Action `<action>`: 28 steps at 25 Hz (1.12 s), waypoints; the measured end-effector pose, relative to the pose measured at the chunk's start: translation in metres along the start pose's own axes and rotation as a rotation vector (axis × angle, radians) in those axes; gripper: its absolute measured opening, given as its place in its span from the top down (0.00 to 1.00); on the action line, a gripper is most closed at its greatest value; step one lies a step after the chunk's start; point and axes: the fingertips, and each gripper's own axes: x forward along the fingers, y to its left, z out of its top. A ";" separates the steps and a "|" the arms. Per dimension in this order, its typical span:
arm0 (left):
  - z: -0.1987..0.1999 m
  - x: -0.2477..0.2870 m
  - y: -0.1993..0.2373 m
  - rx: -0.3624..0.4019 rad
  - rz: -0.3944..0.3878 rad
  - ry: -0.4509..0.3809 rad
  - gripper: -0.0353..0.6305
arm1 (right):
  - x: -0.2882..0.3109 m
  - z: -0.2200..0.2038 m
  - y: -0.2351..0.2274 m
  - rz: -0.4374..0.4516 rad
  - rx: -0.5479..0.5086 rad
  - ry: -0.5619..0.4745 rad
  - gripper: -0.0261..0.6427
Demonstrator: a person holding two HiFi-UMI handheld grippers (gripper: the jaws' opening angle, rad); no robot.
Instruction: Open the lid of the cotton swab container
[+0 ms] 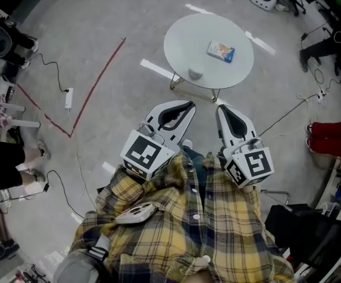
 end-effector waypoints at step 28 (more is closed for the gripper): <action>0.026 0.124 0.164 -0.042 -0.069 0.056 0.90 | 0.163 0.017 -0.113 -0.075 0.086 0.072 0.94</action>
